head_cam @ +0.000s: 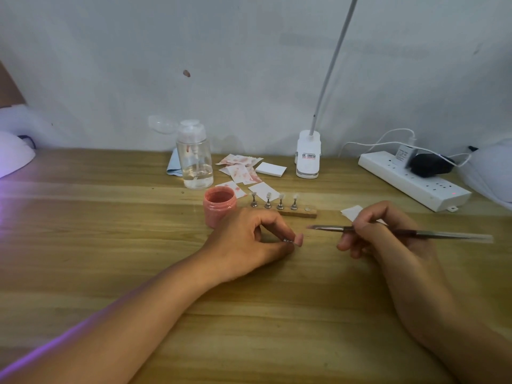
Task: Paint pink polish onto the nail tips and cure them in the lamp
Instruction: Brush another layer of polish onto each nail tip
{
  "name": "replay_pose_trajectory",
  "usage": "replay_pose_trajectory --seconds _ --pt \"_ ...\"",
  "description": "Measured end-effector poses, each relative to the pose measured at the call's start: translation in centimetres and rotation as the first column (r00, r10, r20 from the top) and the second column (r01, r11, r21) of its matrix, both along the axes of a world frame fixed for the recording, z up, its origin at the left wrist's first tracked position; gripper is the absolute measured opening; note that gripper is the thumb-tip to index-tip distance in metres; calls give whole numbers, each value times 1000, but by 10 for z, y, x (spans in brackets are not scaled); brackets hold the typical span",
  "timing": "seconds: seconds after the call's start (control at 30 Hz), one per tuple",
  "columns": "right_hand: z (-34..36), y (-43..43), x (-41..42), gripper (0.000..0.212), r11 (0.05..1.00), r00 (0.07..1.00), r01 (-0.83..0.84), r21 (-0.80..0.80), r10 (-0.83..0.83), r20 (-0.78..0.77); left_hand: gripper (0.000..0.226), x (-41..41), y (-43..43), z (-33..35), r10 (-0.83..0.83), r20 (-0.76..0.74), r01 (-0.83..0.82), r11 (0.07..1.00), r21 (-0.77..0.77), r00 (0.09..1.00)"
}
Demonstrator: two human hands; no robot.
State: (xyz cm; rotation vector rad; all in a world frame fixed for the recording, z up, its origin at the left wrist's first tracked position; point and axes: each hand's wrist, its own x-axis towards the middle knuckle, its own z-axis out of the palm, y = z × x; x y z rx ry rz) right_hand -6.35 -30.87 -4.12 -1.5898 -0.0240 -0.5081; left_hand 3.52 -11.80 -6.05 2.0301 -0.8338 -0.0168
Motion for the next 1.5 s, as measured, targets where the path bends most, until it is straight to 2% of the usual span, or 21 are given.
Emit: replay_pose_trajectory --seconds 0.07,0.13,0.4,0.73,0.9,1.0,1.1,1.23,1.37,1.5 --pt "0 -3 1 15 994 1000 26 106 -26 -7 8 0 0 0 -7 4 7 1000 -11 1000" --pt "1 -5 2 17 990 999 25 139 -21 -26 3 0 -1 1 -14 -4 14 1000 -22 1000" --pt "0 0 0 10 999 998 -52 -8 51 -37 5 -1 0 0 -14 -11 13 999 -35 1000" --pt "0 1 1 10 999 999 -35 -18 35 -25 4 -1 1 0 -26 -12 25 999 -37 1000" --pt "1 0 0 12 999 998 39 23 -40 39 6 -1 0 0 -14 -24 13 998 -62 1000" --pt "1 1 -1 23 993 994 85 -76 -79 70 11 -2 -1 1 -1 -29 -2 996 -89 1000" --pt "0 3 0 16 966 996 65 -250 -46 81 18 -4 1 3 13 -7 -14 992 -123 1000" --pt "-7 4 2 31 957 997 -8 -292 31 75 17 -9 -2 7 -6 -2 5 985 -171 1000" --pt "-12 4 4 41 912 988 -11 -410 73 135 20 -13 -6 12 -59 -82 38 972 -231 995" --pt "-20 3 8 46 889 959 61 -454 74 274 16 -21 -8 13 -109 -152 65 961 -268 982"
